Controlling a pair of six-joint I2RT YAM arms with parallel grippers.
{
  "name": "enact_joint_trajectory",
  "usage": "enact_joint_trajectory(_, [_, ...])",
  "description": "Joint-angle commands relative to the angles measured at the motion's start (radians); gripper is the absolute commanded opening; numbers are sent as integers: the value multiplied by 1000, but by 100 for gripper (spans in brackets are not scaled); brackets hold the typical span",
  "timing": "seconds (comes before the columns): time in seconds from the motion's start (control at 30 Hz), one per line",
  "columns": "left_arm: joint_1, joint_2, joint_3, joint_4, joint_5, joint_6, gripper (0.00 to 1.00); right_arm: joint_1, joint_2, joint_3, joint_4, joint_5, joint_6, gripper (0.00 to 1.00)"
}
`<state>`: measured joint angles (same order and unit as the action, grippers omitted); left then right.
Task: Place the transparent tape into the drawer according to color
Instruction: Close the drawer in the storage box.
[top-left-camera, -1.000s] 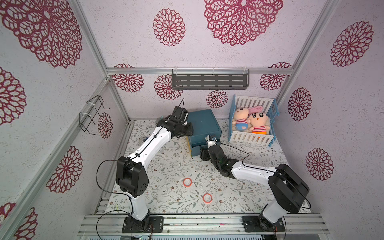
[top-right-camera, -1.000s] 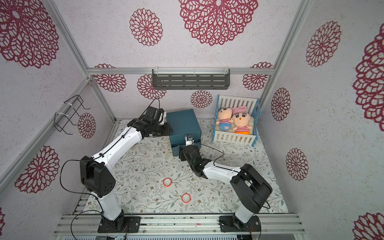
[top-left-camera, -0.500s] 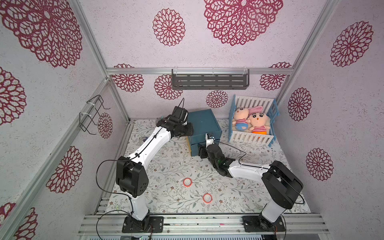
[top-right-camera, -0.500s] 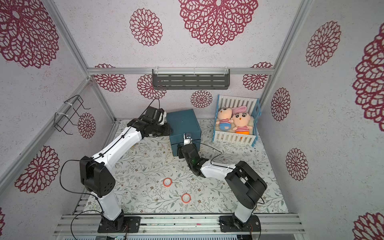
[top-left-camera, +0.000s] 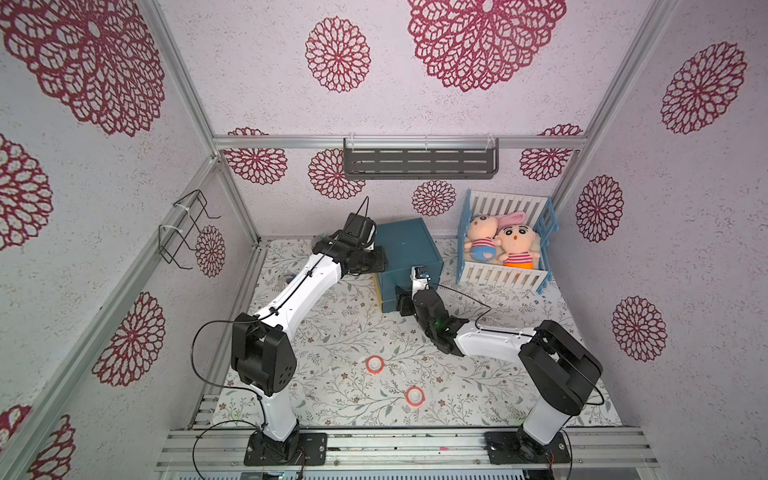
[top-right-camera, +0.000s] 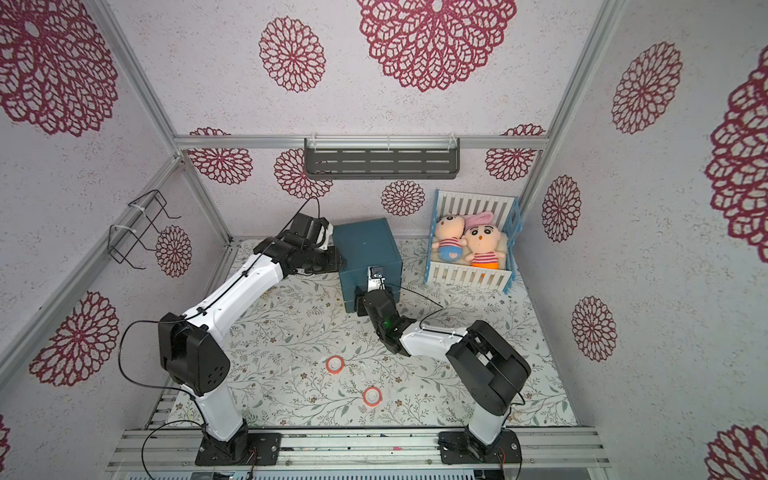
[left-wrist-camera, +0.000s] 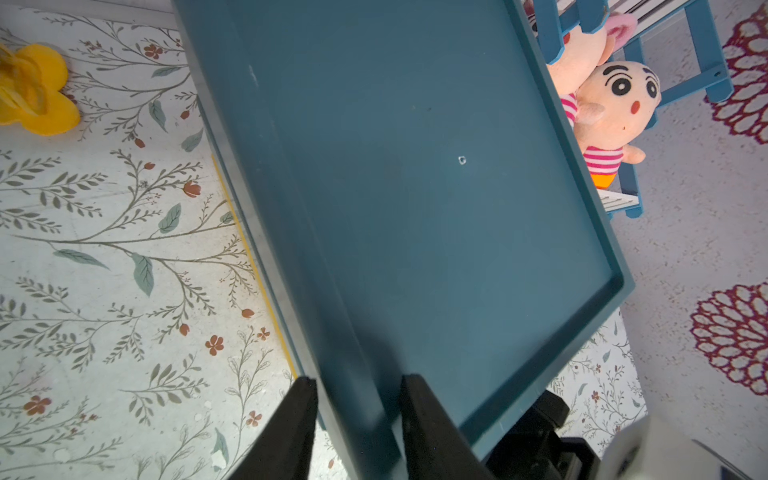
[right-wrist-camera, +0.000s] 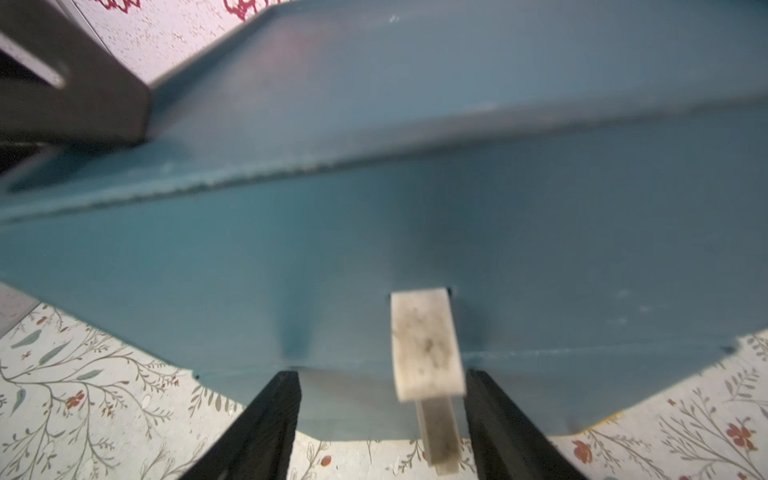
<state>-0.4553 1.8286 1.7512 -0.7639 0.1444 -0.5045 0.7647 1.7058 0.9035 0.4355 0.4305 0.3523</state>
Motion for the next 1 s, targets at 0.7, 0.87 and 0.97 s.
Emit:
enact_joint_trajectory(0.7, [4, -32, -18, -19, 4, 15, 42, -70, -135, -288, 135, -453, 568, 73])
enact_joint_trajectory(0.87, [4, -32, -16, -19, 6, 15, 42, -126, -77, -319, 248, -524, 670, 65])
enact_joint_trajectory(0.97, [4, -31, -16, -19, 6, 15, 42, -153, -43, -333, 311, -546, 707, 63])
